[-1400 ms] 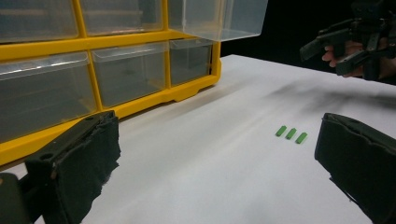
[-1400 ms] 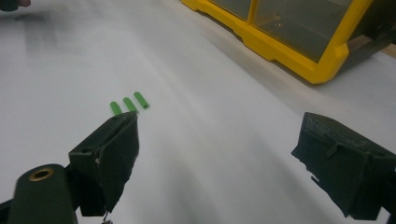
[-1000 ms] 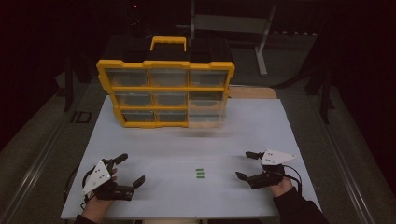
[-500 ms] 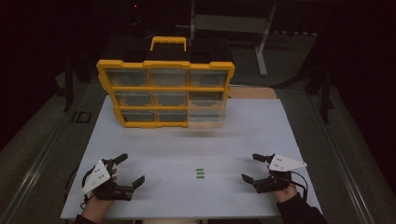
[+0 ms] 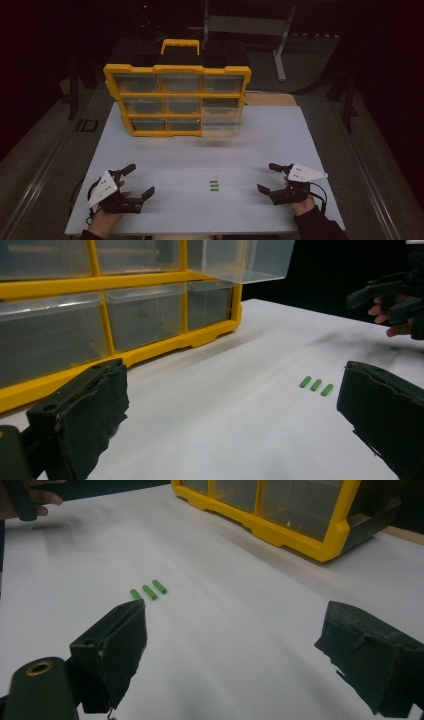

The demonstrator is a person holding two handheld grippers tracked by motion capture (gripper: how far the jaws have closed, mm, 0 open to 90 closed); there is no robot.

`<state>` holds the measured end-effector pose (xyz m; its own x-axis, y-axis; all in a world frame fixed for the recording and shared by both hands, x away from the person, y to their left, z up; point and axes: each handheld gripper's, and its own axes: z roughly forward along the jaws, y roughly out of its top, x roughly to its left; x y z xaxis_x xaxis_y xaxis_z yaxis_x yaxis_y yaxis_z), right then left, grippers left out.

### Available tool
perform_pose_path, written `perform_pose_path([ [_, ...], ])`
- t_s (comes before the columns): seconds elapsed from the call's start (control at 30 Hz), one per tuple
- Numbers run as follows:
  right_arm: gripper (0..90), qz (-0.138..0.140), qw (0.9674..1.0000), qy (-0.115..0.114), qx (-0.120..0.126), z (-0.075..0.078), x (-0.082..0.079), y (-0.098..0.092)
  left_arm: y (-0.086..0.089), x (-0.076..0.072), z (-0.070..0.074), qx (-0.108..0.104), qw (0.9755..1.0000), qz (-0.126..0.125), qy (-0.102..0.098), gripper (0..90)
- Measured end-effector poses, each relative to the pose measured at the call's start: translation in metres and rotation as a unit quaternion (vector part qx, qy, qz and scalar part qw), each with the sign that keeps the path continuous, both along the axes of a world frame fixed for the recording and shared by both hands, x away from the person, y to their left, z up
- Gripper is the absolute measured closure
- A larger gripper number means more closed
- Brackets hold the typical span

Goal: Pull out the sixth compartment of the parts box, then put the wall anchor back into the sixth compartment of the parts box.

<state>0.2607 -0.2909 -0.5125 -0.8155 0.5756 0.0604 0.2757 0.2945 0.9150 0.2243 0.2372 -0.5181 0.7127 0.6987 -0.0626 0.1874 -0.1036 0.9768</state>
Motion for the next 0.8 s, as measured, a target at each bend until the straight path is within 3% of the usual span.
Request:
perform_pose_path([
  [0.17,11.8,-0.001,1.0,-0.001,0.003,0.002,-0.001,-0.001,-0.002,0.0,0.001,0.004,1.0,0.001,0.007,0.0],
  [0.37,11.8,0.002,1.0,0.001,0.005,0.001,0.0,0.0,-0.001,-0.003,0.008,-0.002,0.9995,-0.009,0.031,0.0],
  [0.8,11.8,0.0,1.0,-0.005,0.007,0.006,-0.001,-0.001,0.003,-0.001,0.043,-0.009,0.9992,-0.025,0.03,0.0],
])
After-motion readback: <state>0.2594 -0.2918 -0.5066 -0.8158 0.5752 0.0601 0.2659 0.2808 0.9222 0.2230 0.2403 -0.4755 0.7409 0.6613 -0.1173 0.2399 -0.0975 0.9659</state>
